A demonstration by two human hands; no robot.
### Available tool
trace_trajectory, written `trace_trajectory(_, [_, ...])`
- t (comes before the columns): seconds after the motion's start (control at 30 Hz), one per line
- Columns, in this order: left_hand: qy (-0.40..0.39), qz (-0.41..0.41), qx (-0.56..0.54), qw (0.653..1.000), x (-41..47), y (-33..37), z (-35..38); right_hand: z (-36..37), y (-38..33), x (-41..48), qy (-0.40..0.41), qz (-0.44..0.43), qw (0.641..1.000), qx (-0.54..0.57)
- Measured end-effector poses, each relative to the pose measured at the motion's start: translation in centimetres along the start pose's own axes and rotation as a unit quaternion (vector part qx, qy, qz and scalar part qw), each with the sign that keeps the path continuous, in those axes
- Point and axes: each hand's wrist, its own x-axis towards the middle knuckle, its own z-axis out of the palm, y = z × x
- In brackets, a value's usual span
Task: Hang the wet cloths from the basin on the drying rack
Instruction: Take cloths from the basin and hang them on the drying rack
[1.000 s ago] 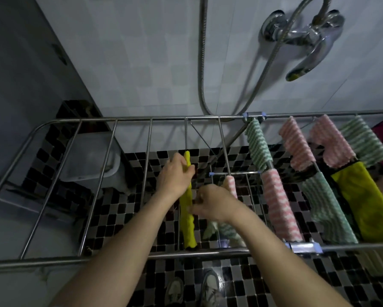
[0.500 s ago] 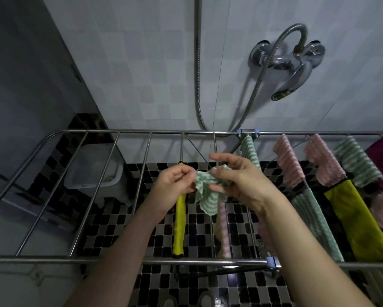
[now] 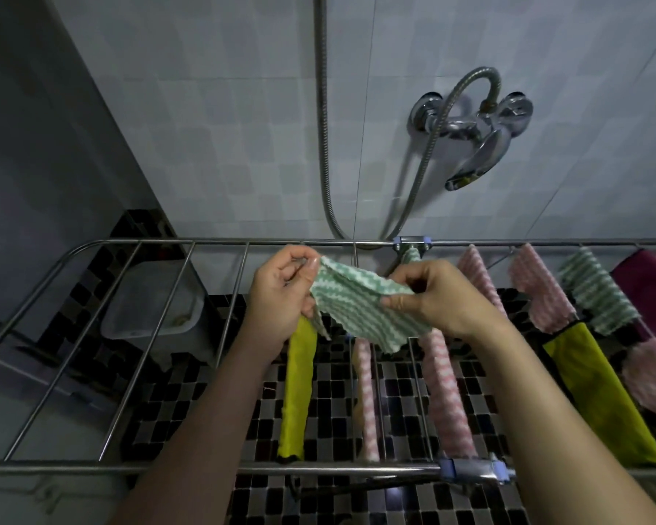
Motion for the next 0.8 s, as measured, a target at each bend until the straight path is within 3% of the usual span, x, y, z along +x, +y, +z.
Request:
trace_trajectory(0.07, [-0.015, -0.004, 0.027, 1.000, 0.6, -0.5, -0.7, -0.7, 0.1, 0.0, -0.008, -0.005, 0.996, 0.083])
trace_trajectory(0.13, [-0.059, 0.007, 0.175, 0.983, 1.5, -1.6, -1.8, -1.0, 0.1, 0.2, -0.019, 0.005, 0.987, 0.160])
trace_trajectory(0.2, [-0.119, 0.014, 0.400, 0.908, 2.3, -2.3, -2.0, -0.9, 0.1, 0.7, -0.028, 0.019, 0.983, 0.183])
trace_trajectory(0.23, [-0.129, 0.014, 0.446, 0.886, 2.7, -2.5, -1.6, -0.8, 0.2, 1.2, -0.031, 0.023, 0.983, 0.181])
trace_trajectory(0.27, [-0.133, 0.003, 0.434, 0.891, 2.9, -2.4, -1.1, -0.6, 0.2, 1.6, -0.027, 0.023, 0.983, 0.181])
trace_trajectory(0.3, [-0.129, -0.032, 0.356, 0.925, 3.3, -2.5, -0.4, -0.5, 0.2, 2.1, -0.018, 0.024, 0.982, 0.189])
trace_trajectory(0.37, [-0.093, -0.127, 0.088, 0.984, 4.0, -2.4, 0.8, -0.4, 0.3, 2.8, 0.001, 0.022, 0.980, 0.197])
trace_trajectory(0.43, [-0.064, -0.176, -0.089, 0.978, 4.7, -2.3, 1.6, -0.7, 0.5, 3.5, 0.001, 0.014, 0.980, 0.200])
trace_trajectory(0.5, [-0.078, -0.186, -0.099, 0.974, 5.2, -2.6, 1.9, -1.0, 0.7, 4.0, -0.006, 0.006, 0.978, 0.210])
trace_trajectory(0.57, [-0.148, -0.219, -0.024, 0.964, 5.7, -3.4, 1.9, -1.2, 0.9, 4.7, -0.021, 0.002, 0.979, 0.204])
trace_trajectory(0.67, [-0.266, -0.292, 0.061, 0.917, 5.6, -4.1, 2.1, -1.2, 1.5, 5.8, -0.057, -0.014, 0.988, 0.141])
trace_trajectory(0.73, [-0.231, -0.262, 0.027, 0.937, 5.8, -4.9, 2.1, -1.4, 2.1, 6.3, -0.076, -0.011, 0.993, 0.094])
trace_trajectory(0.8, [-0.132, -0.206, -0.016, 0.969, 6.1, -5.2, 2.0, -1.9, 3.0, 6.7, -0.098, 0.016, 0.994, 0.037])
